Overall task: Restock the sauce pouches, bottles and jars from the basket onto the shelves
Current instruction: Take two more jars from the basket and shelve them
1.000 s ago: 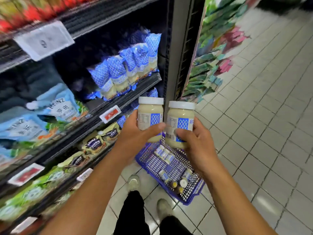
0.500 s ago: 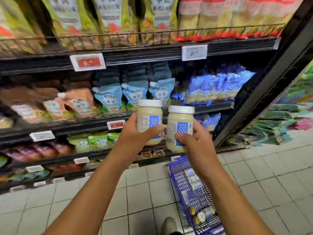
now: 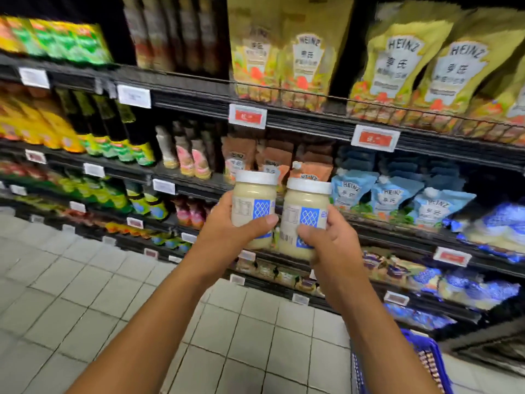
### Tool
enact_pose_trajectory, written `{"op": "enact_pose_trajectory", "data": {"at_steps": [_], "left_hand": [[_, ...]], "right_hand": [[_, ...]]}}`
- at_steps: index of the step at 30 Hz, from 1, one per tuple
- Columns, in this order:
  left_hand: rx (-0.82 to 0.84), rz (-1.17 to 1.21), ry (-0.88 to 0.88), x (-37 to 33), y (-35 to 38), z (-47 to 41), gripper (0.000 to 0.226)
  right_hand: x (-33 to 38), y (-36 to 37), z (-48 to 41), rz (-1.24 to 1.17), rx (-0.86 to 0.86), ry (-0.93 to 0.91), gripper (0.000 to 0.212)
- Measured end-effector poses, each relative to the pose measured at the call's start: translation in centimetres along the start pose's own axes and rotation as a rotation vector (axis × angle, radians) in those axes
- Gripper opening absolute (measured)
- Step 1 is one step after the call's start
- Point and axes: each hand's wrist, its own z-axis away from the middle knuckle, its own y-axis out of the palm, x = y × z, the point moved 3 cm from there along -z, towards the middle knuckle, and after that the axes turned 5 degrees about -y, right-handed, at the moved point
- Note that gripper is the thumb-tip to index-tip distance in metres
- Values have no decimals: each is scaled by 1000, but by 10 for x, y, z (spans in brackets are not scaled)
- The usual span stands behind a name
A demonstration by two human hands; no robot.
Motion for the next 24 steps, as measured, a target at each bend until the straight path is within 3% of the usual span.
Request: {"op": "enact_pose_trajectory", "data": {"at_steps": [4,9,17,21,24], "left_hand": [[-116,32,40,-13,-64,15,71],[-201,67,79,-27,-124,28,60],[-331,75,175,-60,-183,1,62],[-324,83,240,-89,-205,-31,55],[-350,77,292,-116,-222,-59,59]], "right_hand": [[-8,66,-14,-16,104,3,60],[-15,128,-29,-47,236,-1,51],[0,195,-78,-3,330,-7,50],[14,221,-119,-29,378,-77,37],[25,241,-158,-58,378,-125,55]]}}
